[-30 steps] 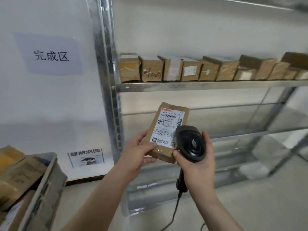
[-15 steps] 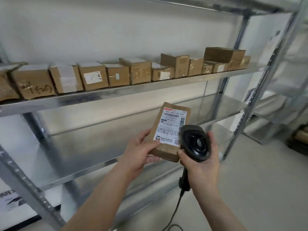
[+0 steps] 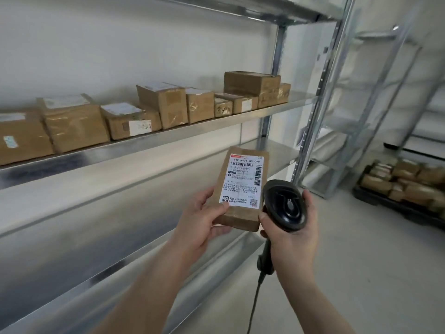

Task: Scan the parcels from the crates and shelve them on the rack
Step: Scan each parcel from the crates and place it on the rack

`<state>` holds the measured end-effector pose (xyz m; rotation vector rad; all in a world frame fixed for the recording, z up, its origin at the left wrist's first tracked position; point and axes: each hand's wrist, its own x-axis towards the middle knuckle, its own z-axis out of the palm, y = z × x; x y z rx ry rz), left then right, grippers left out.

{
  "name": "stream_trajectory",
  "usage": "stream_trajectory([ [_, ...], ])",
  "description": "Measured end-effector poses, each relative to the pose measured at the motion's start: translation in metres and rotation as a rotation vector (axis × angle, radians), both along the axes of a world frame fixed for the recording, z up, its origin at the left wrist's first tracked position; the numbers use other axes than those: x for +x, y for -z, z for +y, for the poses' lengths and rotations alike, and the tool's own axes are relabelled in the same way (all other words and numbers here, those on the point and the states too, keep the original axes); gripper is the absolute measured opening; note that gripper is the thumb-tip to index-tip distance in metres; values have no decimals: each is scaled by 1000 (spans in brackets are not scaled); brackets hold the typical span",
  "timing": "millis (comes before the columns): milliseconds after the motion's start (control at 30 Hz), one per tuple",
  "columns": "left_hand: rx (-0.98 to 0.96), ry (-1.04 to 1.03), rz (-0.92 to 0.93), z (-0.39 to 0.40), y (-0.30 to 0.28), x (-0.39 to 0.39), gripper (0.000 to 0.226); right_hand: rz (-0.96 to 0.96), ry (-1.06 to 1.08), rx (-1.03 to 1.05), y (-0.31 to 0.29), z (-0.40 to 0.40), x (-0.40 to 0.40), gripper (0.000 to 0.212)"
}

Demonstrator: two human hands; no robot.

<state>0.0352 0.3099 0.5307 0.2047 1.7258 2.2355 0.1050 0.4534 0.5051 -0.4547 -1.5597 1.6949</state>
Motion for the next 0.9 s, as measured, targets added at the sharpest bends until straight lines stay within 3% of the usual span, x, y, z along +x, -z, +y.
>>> stream_trajectory([
  [367, 60, 211, 10, 115, -2, -133, 33, -5, 190, -7, -3, 100, -109, 85],
  [900, 5, 256, 60, 248, -14, -247, 37, 76, 222, -29, -9, 231, -219, 98],
])
